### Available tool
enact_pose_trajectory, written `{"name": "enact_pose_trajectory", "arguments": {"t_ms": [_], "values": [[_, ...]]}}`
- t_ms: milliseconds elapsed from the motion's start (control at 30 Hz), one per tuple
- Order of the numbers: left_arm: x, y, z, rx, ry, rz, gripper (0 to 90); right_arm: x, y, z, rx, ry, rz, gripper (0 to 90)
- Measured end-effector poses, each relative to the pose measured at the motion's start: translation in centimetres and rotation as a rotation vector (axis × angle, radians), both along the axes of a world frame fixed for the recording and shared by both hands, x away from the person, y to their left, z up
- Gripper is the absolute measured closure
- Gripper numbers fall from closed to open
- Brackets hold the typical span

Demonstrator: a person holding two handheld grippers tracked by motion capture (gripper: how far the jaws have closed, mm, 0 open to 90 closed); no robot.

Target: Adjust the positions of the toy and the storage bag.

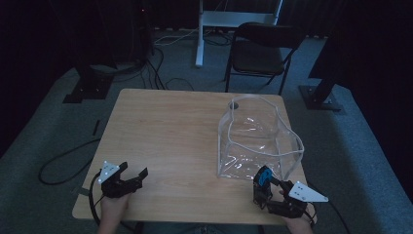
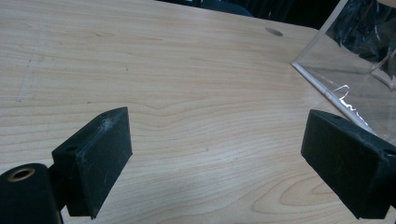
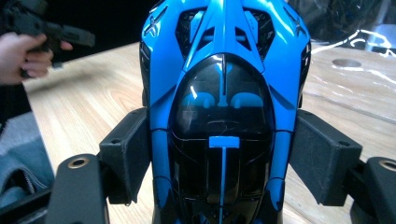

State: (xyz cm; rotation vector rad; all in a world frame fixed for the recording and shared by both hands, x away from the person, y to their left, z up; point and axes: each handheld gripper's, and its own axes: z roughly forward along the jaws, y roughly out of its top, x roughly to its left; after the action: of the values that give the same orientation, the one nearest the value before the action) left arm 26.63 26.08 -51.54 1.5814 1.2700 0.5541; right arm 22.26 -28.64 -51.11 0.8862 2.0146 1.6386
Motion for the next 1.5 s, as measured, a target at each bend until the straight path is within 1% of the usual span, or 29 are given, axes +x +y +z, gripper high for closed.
{"name": "enact_pose_trajectory", "arguments": {"t_ms": [67,100,133,200,267,367,467,667,700,767,833,867,1000,1233,1300,1400,1500], "values": [[0.0,0.0,0.0,-0.003,0.0,0.002,9.2,-0.2,0.0,0.3,0.02,-0.015,0.001,26.3],[0.0,0.1,0.0,-0.001,0.0,0.003,9.2,-0.3,0.0,0.6,0.025,-0.032,-0.01,26.3],[0.0,0.1,0.0,0.0,0.001,0.004,9.2,-0.4,0.0,0.8,0.041,-0.034,-0.003,26.4],[0.0,0.1,0.0,-0.002,0.002,0.002,9.2,-0.6,0.1,1.4,0.052,-0.063,-0.008,26.4],[0.0,0.0,-0.1,-0.002,0.004,0.001,9.2,-0.9,0.2,2.0,0.049,-0.089,-0.021,26.3],[0.0,0.0,0.0,-0.005,0.004,-0.002,9.2,-1.1,0.1,2.6,0.076,-0.11,-0.046,26.3],[0.0,0.1,0.0,-0.008,0.003,0.0,9.2,-1.2,-0.2,3.3,0.11,-0.13,-0.058,26.3],[0.0,0.1,0.0,-0.008,0.008,-0.002,9.2,-1.4,-1.0,5.1,0.147,-0.183,-0.084,26.4],[0.0,0.1,0.0,-0.009,0.008,-0.003,9.2,-1.5,-1.0,5.5,0.149,-0.2,-0.098,26.3],[0.0,0.1,-0.1,-0.009,0.009,-0.001,9.2,-1.5,-1.3,6.3,0.154,-0.213,-0.098,26.3],[0.0,0.1,-0.1,-0.012,0.01,-0.002,9.2,-1.5,-1.5,7.0,0.154,-0.224,-0.109,26.4],[0.0,0.1,-0.1,-0.009,0.011,-0.002,9.2,-1.5,-1.6,7.3,0.15,-0.234,-0.111,26.3],[0.1,0.0,-0.2,-0.004,0.014,0.0,9.2,-1.4,-2.1,8.7,0.162,-0.264,-0.127,26.3],[0.1,0.1,-0.3,0.0,0.017,0.0,9.2,-1.2,-2.8,10.7,0.148,-0.289,-0.145,26.3],[0.1,0.1,-0.3,-0.001,0.018,0.0,9.2,-1.2,-2.8,11.0,0.148,-0.293,-0.146,26.3],[0.1,0.1,-0.3,-0.003,0.018,0.002,9.2,-1.1,-3.1,11.8,0.142,-0.309,-0.15,26.3],[0.0,0.1,-0.3,-0.003,0.018,0.004,9.2,-1.1,-3.3,12.3,0.144,-0.31,-0.158,26.3]]}}
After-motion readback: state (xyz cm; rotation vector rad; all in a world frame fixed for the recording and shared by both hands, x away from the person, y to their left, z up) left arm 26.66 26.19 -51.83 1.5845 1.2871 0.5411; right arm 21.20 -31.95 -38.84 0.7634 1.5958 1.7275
